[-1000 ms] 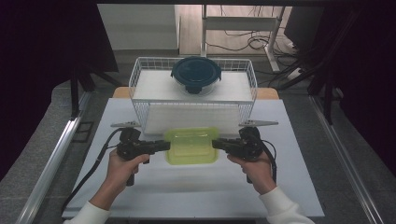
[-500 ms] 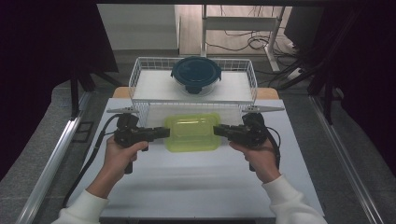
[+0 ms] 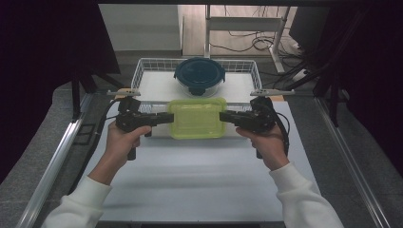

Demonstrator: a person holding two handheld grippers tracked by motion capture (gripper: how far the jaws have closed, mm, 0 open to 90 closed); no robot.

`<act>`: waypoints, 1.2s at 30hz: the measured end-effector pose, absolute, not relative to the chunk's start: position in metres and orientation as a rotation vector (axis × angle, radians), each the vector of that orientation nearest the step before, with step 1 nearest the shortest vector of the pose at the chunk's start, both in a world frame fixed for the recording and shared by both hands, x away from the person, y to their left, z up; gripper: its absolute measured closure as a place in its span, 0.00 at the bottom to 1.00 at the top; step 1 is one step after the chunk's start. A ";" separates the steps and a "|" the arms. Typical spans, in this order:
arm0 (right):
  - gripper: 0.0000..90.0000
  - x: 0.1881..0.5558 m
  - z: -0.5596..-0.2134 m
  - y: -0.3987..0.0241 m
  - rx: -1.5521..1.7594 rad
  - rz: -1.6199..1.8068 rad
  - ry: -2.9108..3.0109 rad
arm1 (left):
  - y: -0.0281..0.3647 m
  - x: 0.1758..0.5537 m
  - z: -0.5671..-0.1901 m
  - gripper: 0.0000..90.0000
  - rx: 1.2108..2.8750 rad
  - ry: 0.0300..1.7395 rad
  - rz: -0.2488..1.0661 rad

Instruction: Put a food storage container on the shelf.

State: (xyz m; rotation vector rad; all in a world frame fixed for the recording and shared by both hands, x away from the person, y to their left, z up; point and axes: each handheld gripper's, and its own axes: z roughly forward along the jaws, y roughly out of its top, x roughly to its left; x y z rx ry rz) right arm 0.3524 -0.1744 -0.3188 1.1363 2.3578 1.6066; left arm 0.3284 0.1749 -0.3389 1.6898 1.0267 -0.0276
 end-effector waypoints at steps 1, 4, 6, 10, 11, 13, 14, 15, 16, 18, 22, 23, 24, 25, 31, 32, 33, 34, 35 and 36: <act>0.87 0.354 -0.317 -0.174 1.136 1.605 2.356 | 0.175 0.330 -0.337 0.88 1.691 1.026 -0.026; 0.87 0.358 -0.313 -0.174 1.132 1.609 2.349 | 0.176 0.334 -0.332 0.88 1.689 1.020 -0.025; 0.87 0.360 -0.310 -0.174 1.131 1.613 2.349 | 0.176 0.338 -0.328 0.88 1.686 1.017 -0.027; 0.87 0.368 -0.302 -0.173 1.135 1.617 2.347 | 0.178 0.346 -0.320 0.88 1.684 1.014 -0.027; 0.87 0.369 -0.301 -0.173 1.137 1.620 2.346 | 0.178 0.348 -0.318 0.88 1.686 1.011 -0.020; 0.87 0.374 -0.296 -0.172 1.133 1.619 2.345 | 0.179 0.353 -0.312 0.88 1.686 1.010 -0.019; 0.87 0.376 -0.293 -0.172 1.130 1.618 2.345 | 0.179 0.355 -0.308 0.88 1.687 1.008 -0.014; 0.87 0.379 -0.290 -0.171 1.130 1.621 2.344 | 0.180 0.357 -0.304 0.88 1.692 1.004 -0.009; 0.87 0.382 -0.286 -0.171 1.129 1.623 2.346 | 0.180 0.359 -0.301 0.88 1.691 1.004 -0.007; 0.87 0.386 -0.281 -0.170 1.127 1.629 2.343 | 0.180 0.364 -0.294 0.88 1.695 1.001 0.002; 0.87 0.395 -0.269 -0.169 1.129 1.635 2.330 | 0.181 0.375 -0.282 0.88 1.694 0.996 0.003; 0.87 0.398 -0.265 -0.169 1.129 1.640 2.327 | 0.182 0.378 -0.280 0.88 1.693 0.992 0.001; 0.87 0.400 -0.264 -0.169 1.129 1.642 2.326 | 0.182 0.380 -0.278 0.88 1.688 0.992 -0.004; 0.87 0.402 -0.261 -0.169 1.136 1.648 2.323 | 0.182 0.383 -0.276 0.88 1.687 0.990 -0.006; 0.87 0.415 -0.247 -0.169 1.137 1.660 2.313 | 0.184 0.397 -0.265 0.88 1.676 0.990 -0.017; 0.87 0.418 -0.245 -0.169 1.143 1.661 2.314 | 0.184 0.401 -0.262 0.88 1.677 0.989 -0.017; 0.87 0.421 -0.243 -0.169 1.138 1.669 2.310 | 0.184 0.402 -0.261 0.88 1.676 0.990 -0.018; 0.87 0.423 -0.242 -0.169 1.146 1.666 2.312 | 0.184 0.405 -0.259 0.88 1.676 0.992 -0.016; 0.87 0.426 -0.240 -0.168 1.152 1.669 2.310 | 0.184 0.408 -0.258 0.88 1.677 0.992 -0.015; 0.87 0.429 -0.239 -0.168 1.158 1.667 2.308 | 0.184 0.412 -0.256 0.88 1.678 0.995 -0.016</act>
